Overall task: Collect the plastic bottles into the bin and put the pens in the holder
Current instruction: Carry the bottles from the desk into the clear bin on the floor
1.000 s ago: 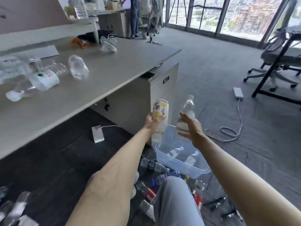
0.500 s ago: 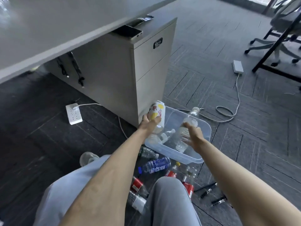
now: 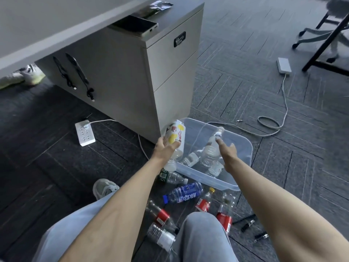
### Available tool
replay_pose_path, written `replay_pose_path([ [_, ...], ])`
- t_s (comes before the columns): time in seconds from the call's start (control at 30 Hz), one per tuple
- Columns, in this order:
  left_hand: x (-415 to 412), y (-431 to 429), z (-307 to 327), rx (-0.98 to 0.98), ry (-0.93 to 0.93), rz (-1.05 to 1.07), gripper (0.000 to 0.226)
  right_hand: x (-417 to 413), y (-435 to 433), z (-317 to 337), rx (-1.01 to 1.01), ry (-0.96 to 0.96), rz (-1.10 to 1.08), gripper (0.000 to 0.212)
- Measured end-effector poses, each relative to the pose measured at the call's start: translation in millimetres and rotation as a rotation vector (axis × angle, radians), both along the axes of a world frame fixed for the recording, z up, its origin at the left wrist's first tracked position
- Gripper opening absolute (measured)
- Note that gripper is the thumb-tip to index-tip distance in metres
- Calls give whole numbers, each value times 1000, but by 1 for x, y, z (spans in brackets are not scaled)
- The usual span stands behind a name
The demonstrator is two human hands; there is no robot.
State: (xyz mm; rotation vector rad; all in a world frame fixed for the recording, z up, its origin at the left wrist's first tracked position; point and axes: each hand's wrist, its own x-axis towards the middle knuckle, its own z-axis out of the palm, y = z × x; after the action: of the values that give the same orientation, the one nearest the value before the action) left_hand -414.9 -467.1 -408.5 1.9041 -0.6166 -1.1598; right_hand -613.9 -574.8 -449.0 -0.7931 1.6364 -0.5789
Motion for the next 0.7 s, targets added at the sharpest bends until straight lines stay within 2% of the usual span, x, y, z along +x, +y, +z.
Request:
replay_pose_path([
  [0.07, -1, -3, 0, -9, -32, -3, 79, -6, 2, -1, -14, 39, -21, 92],
  [0.3, -25, -7, -10, 36, -72, -53, 73, -24, 17, 7, -163, 108, 81, 50],
  [0.37, -36, -9, -14, 27, -65, -66, 70, -30, 22, 11, -177, 124, 104, 47],
  [0.57, -68, -36, -11, 42, -105, -219, 80, -48, 22, 25, -217, 142, 102, 42],
  [0.7, -84, -47, -7, 57, -139, -242, 84, -63, 22, 32, -228, 157, 75, 40],
])
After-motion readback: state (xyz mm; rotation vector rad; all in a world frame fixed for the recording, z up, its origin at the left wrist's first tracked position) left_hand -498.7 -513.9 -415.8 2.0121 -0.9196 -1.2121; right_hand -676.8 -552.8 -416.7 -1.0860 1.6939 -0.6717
